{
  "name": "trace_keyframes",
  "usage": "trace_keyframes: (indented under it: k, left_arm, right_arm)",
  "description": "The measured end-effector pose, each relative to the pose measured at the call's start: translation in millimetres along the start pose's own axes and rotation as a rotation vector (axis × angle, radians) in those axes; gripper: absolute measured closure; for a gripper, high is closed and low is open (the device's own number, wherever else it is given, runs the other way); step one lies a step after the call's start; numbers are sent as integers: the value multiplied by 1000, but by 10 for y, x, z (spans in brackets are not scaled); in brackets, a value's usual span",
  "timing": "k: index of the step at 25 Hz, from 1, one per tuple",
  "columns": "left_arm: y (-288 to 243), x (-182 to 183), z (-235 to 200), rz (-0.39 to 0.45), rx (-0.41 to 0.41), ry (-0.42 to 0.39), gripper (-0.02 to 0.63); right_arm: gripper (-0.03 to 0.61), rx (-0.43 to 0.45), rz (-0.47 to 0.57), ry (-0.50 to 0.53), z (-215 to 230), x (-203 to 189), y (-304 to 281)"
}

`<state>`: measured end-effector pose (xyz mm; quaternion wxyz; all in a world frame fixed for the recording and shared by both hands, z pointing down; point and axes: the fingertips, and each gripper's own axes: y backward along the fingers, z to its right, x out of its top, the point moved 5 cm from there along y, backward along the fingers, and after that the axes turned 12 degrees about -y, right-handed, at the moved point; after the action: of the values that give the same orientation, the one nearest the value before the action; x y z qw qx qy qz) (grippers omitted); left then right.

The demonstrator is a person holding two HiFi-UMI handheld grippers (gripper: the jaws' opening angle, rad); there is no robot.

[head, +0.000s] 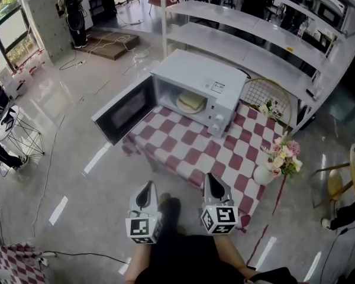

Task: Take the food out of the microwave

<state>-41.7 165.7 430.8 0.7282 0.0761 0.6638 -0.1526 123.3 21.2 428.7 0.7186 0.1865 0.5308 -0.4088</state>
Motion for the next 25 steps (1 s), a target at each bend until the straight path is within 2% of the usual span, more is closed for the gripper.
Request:
trace_keyframes:
  k: [10,25]
  left_arm:
    - [-257,42,8,-2,-29,-20,603]
    - [-944,36,-146,-16,-56,-16,603]
  right_arm:
    - [578,-27,15,-8,107,92,-129]
    - [578,-33,-5,-10,162,201,-749]
